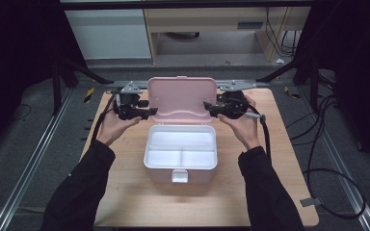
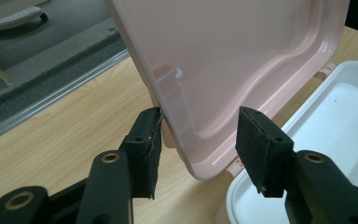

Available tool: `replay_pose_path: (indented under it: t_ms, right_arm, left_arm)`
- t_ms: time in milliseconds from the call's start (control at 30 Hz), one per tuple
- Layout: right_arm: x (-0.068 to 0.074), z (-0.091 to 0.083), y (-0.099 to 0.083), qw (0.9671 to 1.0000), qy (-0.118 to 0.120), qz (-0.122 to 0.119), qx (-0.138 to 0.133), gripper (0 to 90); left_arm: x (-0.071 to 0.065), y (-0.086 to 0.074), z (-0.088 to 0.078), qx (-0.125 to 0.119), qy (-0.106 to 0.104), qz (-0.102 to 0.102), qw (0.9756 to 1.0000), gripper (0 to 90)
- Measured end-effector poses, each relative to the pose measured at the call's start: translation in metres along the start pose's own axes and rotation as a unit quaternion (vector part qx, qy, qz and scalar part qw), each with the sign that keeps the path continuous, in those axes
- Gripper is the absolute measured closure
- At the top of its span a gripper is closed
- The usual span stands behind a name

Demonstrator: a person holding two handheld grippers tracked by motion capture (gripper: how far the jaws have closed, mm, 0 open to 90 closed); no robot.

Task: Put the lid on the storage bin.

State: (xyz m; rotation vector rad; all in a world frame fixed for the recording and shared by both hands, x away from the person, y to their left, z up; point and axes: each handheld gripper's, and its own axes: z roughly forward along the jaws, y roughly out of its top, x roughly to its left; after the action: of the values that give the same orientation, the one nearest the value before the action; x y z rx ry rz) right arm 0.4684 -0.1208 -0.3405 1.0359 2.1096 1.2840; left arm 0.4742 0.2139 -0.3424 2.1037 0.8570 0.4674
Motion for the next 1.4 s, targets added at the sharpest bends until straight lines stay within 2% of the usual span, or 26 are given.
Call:
replay_pose_path:
  t_ms: [133,300,667,767,1067,1200,1233,1267,1400]
  right_arm:
    - [0.003,-0.004,-0.002,1.0000,0.000,0.001,-0.007,42.8]
    - [0.009,-0.013,-0.007,0.9998,0.000,-0.003,-0.019,43.6]
    - [0.023,-0.034,-0.024,0.9996,0.015,-0.012,-0.020,45.1]
    - [0.025,-0.038,-0.029,0.9995,0.020,-0.013,-0.019,45.5]
    - [0.034,-0.049,-0.045,0.9989,0.041,-0.021,-0.009,45.2]
    - [0.038,-0.054,-0.058,0.9977,0.063,-0.023,-0.001,46.2]
    - [0.039,-0.054,-0.060,0.9975,0.065,-0.025,0.009,45.6]
    - [0.041,-0.055,-0.065,0.9971,0.063,-0.039,0.018,45.7]
    - [0.040,-0.061,-0.076,0.9968,0.062,-0.043,0.029,45.2]
  left_arm:
    - [-0.004,0.000,-0.003,0.002,0.005,0.007,1.0000,51.1]
    - [-0.010,-0.005,-0.010,-0.007,0.006,0.011,0.9999,53.0]
    - [-0.027,-0.023,-0.022,0.005,0.005,0.050,0.9987,54.2]
    - [-0.029,-0.027,-0.025,0.006,-0.001,0.051,0.9987,54.3]
    - [-0.040,-0.044,-0.034,-0.002,-0.019,0.057,0.9982,53.8]
    - [-0.047,-0.054,-0.038,0.003,-0.034,0.063,0.9974,54.8]
    - [-0.049,-0.057,-0.038,0.004,-0.036,0.067,0.9971,54.8]
    - [-0.050,-0.060,-0.038,0.005,-0.035,0.073,0.9967,54.3]
    - [-0.050,-0.069,-0.038,0.016,-0.035,0.072,0.9967,53.2]
